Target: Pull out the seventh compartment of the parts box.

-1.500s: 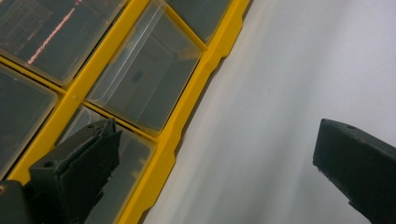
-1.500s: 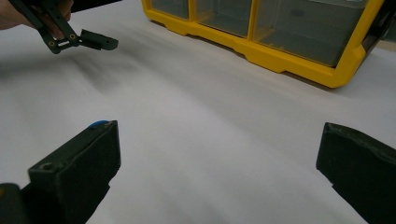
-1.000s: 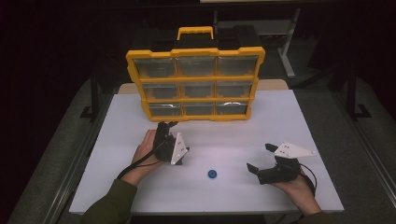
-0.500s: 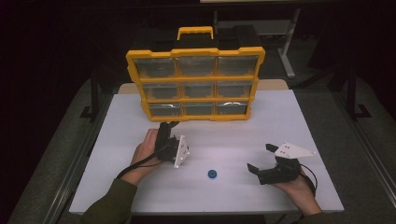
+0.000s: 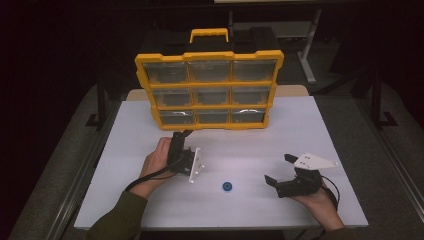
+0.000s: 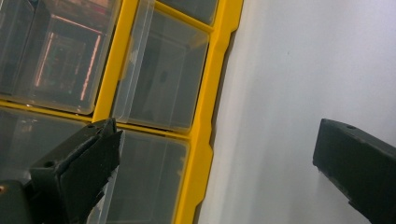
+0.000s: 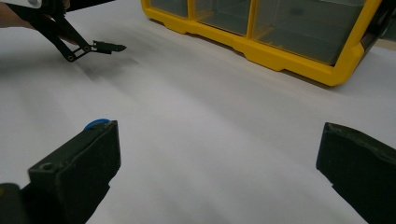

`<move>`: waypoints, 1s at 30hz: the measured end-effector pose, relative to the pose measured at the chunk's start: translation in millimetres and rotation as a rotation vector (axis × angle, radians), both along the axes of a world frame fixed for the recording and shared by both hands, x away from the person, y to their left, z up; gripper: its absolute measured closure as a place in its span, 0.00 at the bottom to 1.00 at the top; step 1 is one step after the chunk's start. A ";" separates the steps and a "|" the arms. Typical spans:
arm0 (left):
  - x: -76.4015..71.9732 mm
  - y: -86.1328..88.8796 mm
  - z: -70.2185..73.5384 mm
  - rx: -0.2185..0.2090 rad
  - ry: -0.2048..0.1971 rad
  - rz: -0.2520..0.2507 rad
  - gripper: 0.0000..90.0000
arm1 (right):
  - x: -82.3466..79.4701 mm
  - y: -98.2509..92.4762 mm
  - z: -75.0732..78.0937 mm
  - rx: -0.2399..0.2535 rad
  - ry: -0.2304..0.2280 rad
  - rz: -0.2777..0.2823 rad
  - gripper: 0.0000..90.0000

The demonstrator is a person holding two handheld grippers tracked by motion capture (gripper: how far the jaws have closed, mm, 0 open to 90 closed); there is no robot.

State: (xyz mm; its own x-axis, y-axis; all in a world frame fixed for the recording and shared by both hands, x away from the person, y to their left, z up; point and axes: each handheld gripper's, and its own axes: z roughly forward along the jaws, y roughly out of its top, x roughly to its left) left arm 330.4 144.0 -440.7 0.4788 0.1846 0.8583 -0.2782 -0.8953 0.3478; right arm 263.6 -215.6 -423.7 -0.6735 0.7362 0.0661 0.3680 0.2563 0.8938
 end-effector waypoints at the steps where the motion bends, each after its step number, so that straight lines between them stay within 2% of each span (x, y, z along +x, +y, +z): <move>1: 0.0 -0.3 -0.3 0.011 -0.012 -0.003 0.00 | 0.0 0.0 0.0 0.000 0.000 0.000 0.00; 18: -2.1 -5.2 -5.3 0.106 -0.101 -0.010 0.00 | -0.1 0.0 0.0 0.000 0.000 0.000 0.00; 30: -0.8 -7.2 -8.6 0.128 -0.122 0.014 0.00 | -0.1 0.4 0.0 0.005 0.003 -0.003 0.00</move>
State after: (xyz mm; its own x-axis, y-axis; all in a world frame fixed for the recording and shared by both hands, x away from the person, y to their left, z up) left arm 329.6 136.8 -449.3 0.3673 0.0763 0.9270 -0.2983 -0.9343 0.1951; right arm 263.5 -215.2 -423.7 -0.6710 0.7379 0.0719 0.3711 0.2503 0.8942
